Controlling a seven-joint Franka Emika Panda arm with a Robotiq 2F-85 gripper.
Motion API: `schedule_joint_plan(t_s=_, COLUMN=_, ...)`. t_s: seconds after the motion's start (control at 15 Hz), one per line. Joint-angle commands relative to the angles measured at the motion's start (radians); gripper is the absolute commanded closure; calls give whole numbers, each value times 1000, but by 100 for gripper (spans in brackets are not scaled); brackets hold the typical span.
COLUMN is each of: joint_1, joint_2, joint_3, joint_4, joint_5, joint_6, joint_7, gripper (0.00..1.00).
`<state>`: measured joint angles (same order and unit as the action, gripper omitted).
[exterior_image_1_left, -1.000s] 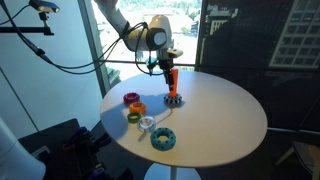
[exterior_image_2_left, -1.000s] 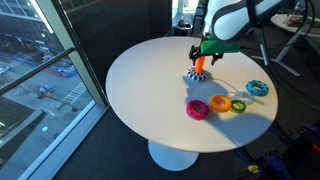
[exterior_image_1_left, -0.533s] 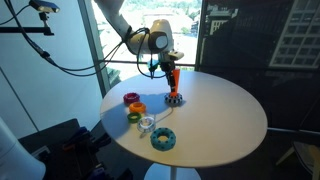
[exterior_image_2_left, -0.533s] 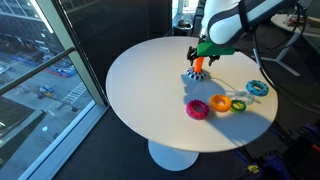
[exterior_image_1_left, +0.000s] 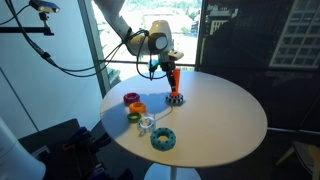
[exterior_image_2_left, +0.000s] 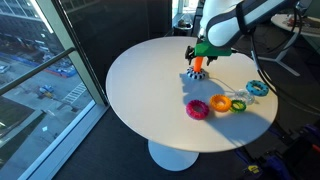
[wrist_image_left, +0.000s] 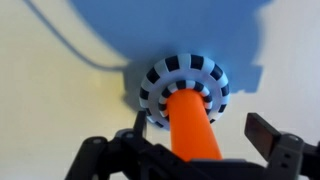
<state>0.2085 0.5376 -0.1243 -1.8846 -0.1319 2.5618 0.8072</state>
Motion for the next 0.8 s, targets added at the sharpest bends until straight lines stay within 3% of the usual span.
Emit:
schedule_joint_plan(t_s=0.0, joint_1=6, joint_2=-40, joint_3=-4, joint_4=-38, joint_5=15, joint_6=39, joint_7=18, gripper=0)
schedule_joint_plan(t_s=0.33, joint_1=5, joint_2=-141, joint_3=9, joint_4=-131, joint_5=43, joint_6=100, joint_7=9, gripper=0)
schedule_joint_plan(t_s=0.73, joint_1=7, joint_2=-195, joint_3=8, joint_4=-192, joint_5=32, joint_6=61, joint_7=39, gripper=0)
